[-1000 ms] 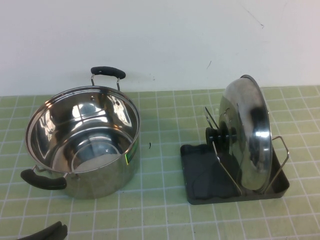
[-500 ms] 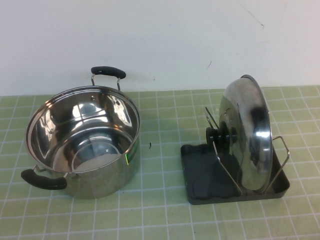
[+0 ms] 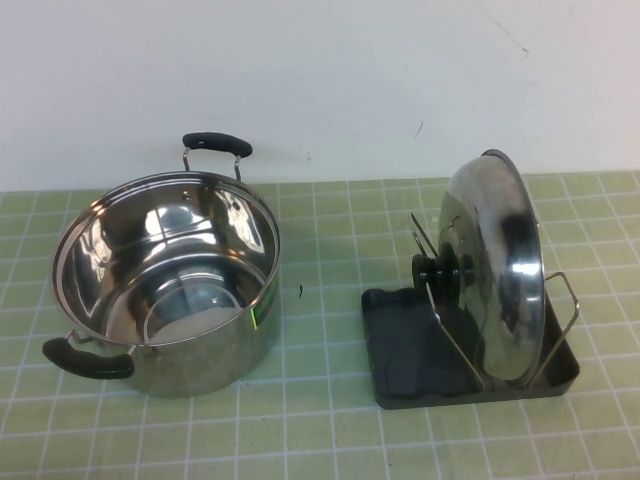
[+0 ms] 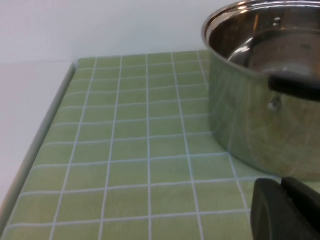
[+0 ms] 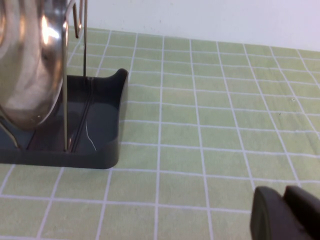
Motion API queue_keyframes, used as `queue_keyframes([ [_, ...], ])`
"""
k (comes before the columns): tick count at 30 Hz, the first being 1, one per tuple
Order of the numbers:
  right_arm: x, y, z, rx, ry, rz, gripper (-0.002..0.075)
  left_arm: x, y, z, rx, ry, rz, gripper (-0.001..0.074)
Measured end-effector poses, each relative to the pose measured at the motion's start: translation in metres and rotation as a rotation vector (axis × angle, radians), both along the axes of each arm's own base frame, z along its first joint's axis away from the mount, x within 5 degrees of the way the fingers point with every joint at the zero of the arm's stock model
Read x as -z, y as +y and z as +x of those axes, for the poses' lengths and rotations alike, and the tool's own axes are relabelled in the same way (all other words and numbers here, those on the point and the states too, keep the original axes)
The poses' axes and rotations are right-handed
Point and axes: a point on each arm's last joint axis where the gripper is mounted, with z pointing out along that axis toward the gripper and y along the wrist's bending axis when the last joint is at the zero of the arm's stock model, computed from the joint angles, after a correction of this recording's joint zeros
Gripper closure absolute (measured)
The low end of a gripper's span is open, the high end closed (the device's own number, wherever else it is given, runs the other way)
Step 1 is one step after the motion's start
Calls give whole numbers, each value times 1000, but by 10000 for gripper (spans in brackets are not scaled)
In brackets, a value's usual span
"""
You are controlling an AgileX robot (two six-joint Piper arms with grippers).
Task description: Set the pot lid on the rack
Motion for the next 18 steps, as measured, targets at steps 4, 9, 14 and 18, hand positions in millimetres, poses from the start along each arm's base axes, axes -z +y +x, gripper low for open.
queue_keyframes([
  [4, 0, 0, 0, 0, 0, 0, 680, 17, 0, 3, -11, 5, -23, 737],
  [9, 0, 0, 0, 0, 0, 0, 681, 19, 0, 3, -14, 12, -48, 737],
  [14, 0, 0, 0, 0, 0, 0, 681, 19, 0, 3, -2, 13, -3, 737],
  [18, 0, 0, 0, 0, 0, 0, 684, 19, -1, 3, 1, 12, -12, 737],
])
